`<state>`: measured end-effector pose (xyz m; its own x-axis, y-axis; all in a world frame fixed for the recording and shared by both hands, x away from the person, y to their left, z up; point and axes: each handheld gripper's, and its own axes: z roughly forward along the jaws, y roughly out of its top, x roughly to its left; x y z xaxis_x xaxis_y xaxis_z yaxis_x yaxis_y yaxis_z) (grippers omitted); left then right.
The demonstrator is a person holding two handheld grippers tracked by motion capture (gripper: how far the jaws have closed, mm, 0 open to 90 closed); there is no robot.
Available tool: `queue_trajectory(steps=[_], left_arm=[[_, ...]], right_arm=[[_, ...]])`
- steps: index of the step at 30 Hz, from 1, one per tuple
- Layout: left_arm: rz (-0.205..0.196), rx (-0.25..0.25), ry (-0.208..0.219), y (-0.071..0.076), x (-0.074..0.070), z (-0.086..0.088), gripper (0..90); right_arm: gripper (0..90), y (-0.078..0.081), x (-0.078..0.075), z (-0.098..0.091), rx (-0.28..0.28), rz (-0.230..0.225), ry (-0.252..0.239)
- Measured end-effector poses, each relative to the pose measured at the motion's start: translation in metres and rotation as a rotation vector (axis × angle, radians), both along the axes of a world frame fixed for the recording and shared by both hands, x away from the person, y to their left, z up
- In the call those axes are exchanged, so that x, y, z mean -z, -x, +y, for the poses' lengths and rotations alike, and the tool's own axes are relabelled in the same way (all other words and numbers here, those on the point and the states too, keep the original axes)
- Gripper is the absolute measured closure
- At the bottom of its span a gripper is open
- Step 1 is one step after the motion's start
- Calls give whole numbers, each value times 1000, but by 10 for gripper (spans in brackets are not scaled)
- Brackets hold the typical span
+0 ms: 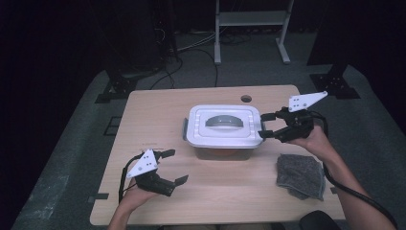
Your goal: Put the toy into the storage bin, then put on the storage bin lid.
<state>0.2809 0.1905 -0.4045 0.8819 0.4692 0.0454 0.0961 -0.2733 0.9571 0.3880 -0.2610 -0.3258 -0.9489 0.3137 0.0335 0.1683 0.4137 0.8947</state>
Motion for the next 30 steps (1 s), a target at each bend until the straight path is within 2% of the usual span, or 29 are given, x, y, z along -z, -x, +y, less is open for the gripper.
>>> queue_trajectory(steps=[17, 30], left_arm=[[2, 3, 0, -2, 0, -1, 43], [3, 4, -6, -3, 1, -3, 42]], right_arm=[[313, 27, 14, -34, 61, 22, -27], [305, 36, 33, -53, 103, 57, -46]])
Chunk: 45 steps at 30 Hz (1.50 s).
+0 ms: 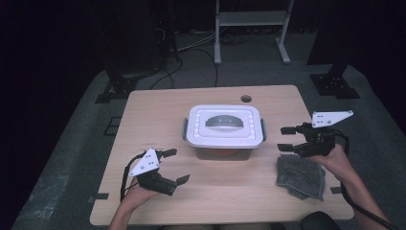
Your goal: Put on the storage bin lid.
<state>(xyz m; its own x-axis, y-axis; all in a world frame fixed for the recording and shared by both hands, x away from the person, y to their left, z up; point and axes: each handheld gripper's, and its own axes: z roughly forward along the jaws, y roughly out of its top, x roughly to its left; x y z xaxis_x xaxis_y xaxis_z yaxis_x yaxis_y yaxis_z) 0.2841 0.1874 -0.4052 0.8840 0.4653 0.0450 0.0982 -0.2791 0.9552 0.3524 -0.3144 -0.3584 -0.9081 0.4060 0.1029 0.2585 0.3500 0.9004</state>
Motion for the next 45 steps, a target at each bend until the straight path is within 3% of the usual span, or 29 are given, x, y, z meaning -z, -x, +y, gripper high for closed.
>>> queue_trajectory(steps=[14, 45], left_arm=[[3, 1, -1, 0, 0, -1, 42], [1, 4, -8, 1, 2, -2, 41]], right_arm=[[300, 11, 28, -21, 46, 50, -24], [294, 34, 70, -53, 126, 137, -44]])
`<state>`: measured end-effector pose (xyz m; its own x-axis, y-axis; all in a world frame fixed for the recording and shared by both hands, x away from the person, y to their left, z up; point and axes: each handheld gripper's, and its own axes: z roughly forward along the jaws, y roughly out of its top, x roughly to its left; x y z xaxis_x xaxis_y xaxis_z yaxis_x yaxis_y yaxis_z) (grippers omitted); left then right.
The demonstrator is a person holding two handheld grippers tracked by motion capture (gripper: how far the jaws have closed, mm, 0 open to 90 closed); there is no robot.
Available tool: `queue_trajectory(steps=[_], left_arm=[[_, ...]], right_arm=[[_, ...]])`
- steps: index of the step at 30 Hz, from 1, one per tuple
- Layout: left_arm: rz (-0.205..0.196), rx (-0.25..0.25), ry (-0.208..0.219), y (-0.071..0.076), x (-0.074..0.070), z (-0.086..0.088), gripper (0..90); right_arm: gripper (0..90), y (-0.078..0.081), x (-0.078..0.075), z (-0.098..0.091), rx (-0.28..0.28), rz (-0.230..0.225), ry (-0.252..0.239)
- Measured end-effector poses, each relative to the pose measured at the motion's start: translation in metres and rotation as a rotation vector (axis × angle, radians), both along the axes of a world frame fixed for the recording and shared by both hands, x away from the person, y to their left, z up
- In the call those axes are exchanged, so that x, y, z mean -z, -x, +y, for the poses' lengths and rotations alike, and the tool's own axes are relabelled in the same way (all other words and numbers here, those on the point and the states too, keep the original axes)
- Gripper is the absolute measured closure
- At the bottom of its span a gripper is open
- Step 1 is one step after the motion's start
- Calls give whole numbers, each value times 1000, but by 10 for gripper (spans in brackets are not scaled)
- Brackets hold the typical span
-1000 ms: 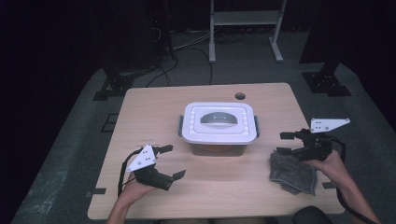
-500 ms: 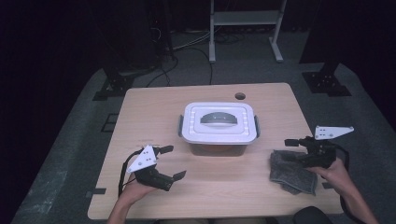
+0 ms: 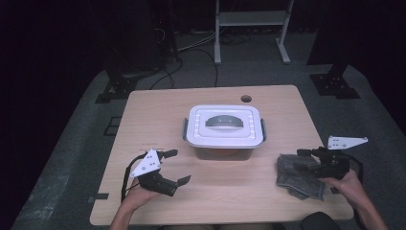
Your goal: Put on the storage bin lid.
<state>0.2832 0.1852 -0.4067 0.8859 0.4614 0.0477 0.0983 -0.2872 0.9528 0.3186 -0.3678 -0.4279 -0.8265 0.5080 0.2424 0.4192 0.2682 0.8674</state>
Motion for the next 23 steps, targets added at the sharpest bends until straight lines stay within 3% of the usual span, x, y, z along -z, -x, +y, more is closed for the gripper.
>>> queue_trajectory(steps=[23], left_arm=[[-2, 0, -2, 0, 0, -1, 42]], right_arm=[[290, 16, 18, -15, 42, 26, -18]])
